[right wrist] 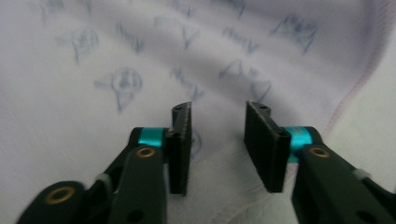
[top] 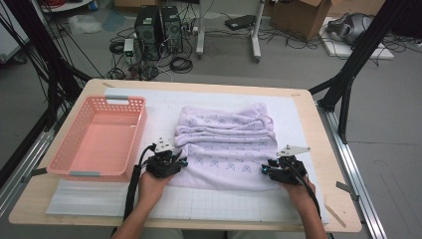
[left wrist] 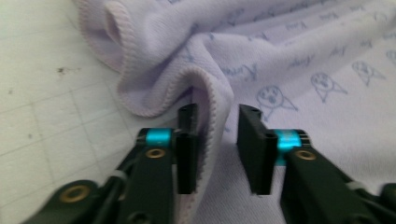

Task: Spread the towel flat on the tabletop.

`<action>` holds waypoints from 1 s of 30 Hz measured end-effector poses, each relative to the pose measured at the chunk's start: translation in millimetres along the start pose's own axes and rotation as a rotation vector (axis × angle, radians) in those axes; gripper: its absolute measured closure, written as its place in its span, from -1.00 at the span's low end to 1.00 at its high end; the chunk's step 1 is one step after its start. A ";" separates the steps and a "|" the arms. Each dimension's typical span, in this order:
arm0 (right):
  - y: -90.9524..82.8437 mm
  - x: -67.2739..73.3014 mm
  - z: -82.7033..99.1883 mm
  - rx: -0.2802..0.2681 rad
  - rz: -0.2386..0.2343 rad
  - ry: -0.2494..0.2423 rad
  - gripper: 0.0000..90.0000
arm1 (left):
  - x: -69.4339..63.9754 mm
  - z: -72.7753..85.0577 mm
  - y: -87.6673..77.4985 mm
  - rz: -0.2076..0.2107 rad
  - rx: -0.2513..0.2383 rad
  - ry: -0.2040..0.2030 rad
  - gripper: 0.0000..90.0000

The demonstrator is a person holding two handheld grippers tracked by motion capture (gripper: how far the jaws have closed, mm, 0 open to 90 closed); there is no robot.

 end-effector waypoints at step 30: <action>-41.7 0.0 30.5 -0.116 0.112 0.070 0.22 | 2.3 32.0 -39.9 0.041 0.015 -0.045 0.26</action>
Point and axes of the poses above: each handheld gripper's, and its own axes: y roughly forward along the jaws, z roughly out of its underside, x roughly to its left, the point moved 10 cm from there along y, roughly forward along the jaws, and after that the axes turned 15 degrees about -z, right-handed, at the moved point
